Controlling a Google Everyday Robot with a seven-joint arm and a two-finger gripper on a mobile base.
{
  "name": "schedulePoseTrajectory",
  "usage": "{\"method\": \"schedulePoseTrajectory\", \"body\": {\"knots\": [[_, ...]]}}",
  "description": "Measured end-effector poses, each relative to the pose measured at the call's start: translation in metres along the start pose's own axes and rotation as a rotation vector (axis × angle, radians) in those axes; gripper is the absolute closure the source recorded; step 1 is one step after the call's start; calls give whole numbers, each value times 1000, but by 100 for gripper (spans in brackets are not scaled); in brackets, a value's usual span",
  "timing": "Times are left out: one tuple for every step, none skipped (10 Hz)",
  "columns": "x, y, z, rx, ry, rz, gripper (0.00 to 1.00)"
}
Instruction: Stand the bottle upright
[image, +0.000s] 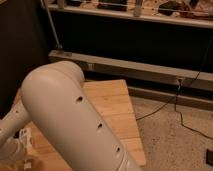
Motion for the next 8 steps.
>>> {"method": "schedulePoseTrajectory", "body": {"knots": [[-2, -3, -4, -7, 1, 0, 35], [-4, -7, -6, -12, 4, 0, 35], [-6, -8, -6, -15, 6, -4, 35], [-6, -7, -4, -15, 10, -10, 35], [-8, -6, -1, -15, 12, -17, 35], [-9, -4, 1, -15, 12, -22, 35], [-11, -2, 4, -14, 12, -28, 35], [-12, 0, 6, -14, 12, -31, 35]]}}
